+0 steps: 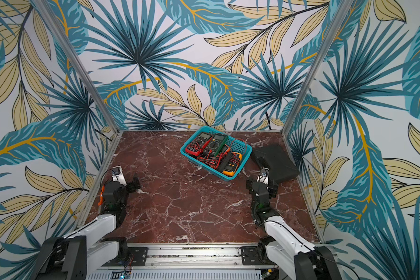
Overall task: Put the multimeter into the basket
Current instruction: Reset both arms
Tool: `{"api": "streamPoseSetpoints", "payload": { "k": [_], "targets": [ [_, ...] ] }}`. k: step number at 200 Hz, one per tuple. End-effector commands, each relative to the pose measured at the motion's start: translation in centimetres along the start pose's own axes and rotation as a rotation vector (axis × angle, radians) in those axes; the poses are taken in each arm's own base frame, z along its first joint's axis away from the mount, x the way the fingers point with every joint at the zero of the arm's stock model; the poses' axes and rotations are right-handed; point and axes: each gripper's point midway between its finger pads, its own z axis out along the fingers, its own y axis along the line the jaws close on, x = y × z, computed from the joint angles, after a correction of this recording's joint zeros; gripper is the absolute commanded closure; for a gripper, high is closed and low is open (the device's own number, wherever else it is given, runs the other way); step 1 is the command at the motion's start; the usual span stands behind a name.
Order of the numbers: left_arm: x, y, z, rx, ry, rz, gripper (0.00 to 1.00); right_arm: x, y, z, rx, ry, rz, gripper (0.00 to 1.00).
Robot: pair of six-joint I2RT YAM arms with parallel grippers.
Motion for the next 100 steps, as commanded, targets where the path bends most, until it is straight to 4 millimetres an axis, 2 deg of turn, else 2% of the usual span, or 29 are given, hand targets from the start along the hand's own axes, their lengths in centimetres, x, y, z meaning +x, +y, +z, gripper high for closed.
{"api": "streamPoseSetpoints", "payload": {
  "k": [1, 21, 52, 64, 81, 100],
  "targets": [
    [-3.2, -1.6, 0.7, 0.093, -0.136, 0.012, 0.0, -2.9, 1.8, 0.6, -0.133, -0.151, 0.093, 0.01],
    [-3.6, -2.8, 1.7, 0.16, -0.161, -0.004, 0.0, -2.8, 2.9, 1.6, -0.199, -0.155, 0.103, 0.01],
    [-2.0, -4.0, 3.2, 0.22, -0.147, -0.004, 0.0, -2.8, 4.4, 2.7, -0.272, -0.145, 0.056, 0.0],
    [-1.2, -4.3, 3.6, 0.24, -0.151, 0.001, 0.0, -2.4, 4.7, 3.3, -0.3, -0.135, 0.057, 0.0],
    [-1.1, -4.7, 3.8, 0.261, -0.121, 0.012, 0.0, -1.4, 5.5, 4.1, -0.344, -0.113, 0.05, 0.01],
    [-1.0, -6.4, 4.7, 0.353, -0.08, 0.051, 0.0, -0.6, 6.5, 4.9, -0.391, -0.091, 0.027, 0.0]
  ]
}}
